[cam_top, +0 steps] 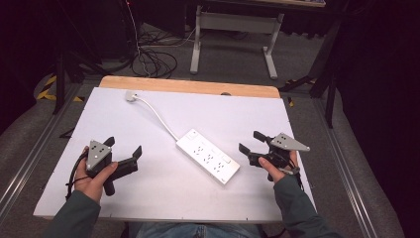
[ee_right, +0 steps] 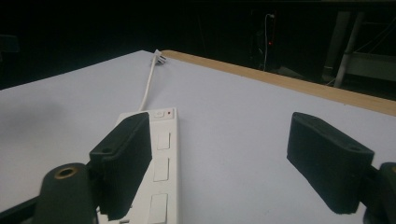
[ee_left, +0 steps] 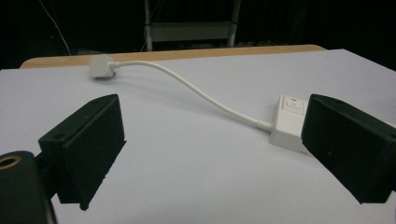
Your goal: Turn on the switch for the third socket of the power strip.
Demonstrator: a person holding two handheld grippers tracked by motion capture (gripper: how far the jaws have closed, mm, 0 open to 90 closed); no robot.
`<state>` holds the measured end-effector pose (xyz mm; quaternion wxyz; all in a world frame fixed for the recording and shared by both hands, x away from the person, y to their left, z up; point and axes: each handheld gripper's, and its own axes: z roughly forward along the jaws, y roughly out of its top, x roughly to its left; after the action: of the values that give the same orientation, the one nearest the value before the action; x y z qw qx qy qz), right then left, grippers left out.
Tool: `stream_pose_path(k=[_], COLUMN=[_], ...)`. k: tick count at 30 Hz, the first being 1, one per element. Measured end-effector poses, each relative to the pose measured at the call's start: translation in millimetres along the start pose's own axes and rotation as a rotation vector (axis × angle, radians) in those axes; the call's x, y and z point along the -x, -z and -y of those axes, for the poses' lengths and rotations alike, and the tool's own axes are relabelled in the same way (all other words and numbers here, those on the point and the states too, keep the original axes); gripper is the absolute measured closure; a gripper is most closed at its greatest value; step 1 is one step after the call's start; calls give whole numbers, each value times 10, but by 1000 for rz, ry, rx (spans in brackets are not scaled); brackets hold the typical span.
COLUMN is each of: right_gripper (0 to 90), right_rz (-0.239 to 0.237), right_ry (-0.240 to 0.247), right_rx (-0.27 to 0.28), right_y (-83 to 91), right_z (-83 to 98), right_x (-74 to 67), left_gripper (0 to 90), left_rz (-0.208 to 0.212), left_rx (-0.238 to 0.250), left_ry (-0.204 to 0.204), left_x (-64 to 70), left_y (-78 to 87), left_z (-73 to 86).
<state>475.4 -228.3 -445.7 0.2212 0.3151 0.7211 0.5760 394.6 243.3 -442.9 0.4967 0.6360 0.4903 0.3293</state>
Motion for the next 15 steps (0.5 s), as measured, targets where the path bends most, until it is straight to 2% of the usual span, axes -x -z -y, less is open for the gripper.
stream_pose_path(k=[6, 15], right_gripper=[165, 100], right_rz=[28, 24], right_ry=[-4, -8], right_rx=[24, 20], right_y=[23, 60], right_z=[-10, 7], right_x=[23, 46], left_gripper=[67, 68], left_rz=[0, 4], left_rx=[-4, -7], left_ry=[2, 0], left_x=[-8, 6], left_y=[-8, -26], left_z=[0, -3])
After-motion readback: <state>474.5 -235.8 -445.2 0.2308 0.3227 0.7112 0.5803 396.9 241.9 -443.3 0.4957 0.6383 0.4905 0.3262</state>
